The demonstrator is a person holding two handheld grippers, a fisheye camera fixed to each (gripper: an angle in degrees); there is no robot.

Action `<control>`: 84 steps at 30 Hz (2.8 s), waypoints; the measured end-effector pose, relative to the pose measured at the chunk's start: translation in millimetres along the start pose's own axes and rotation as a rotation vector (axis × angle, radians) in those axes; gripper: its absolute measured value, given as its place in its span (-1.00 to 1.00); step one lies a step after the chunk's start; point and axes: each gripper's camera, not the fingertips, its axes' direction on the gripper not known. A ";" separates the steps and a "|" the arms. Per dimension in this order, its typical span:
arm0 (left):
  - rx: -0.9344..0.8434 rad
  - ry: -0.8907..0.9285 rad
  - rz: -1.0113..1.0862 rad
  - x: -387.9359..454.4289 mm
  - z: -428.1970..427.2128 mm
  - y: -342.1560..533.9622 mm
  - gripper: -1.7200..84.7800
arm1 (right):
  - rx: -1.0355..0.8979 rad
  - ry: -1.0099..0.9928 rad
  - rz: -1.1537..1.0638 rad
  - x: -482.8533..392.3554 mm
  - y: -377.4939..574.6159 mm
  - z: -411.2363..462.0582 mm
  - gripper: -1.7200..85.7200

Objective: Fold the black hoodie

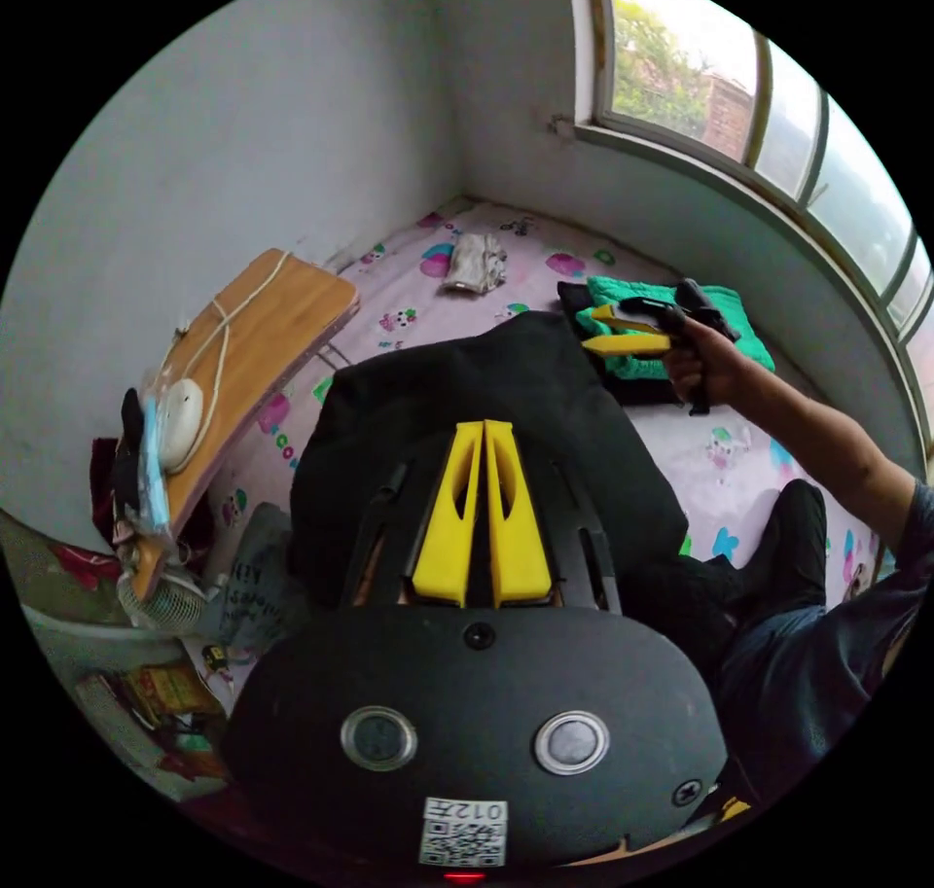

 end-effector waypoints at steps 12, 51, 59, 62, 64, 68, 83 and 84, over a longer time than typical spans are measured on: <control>-0.010 0.124 0.029 37.0 48.1 3.5 -0.97 | -0.046 0.012 0.034 39.8 6.2 14.4 -0.91; 0.007 0.021 -0.014 234.4 104.1 -57.8 -0.96 | -0.254 0.006 -0.122 152.1 515.3 -15.2 -0.97; 0.123 -0.055 0.012 293.4 103.4 -67.1 -0.96 | -0.234 0.249 -0.238 181.2 662.9 -55.7 -0.98; 0.287 0.017 0.051 339.2 91.7 -74.4 -0.96 | -0.163 0.375 -0.288 184.5 721.8 -86.7 -0.98; 0.356 0.167 0.094 385.2 99.3 -94.4 -0.96 | -0.108 0.464 -0.315 183.3 760.4 -108.8 -0.98; 0.390 0.375 0.194 475.3 130.5 -134.6 -0.96 | 0.061 0.675 -0.372 174.2 860.3 -165.8 -0.98; 0.131 0.871 0.550 882.8 250.3 -152.3 -0.96 | 0.832 1.153 0.050 308.0 1285.5 -333.4 -0.98; 0.106 0.908 0.588 911.6 255.6 -146.5 -0.96 | 0.846 1.161 0.071 313.0 1306.8 -336.4 -0.98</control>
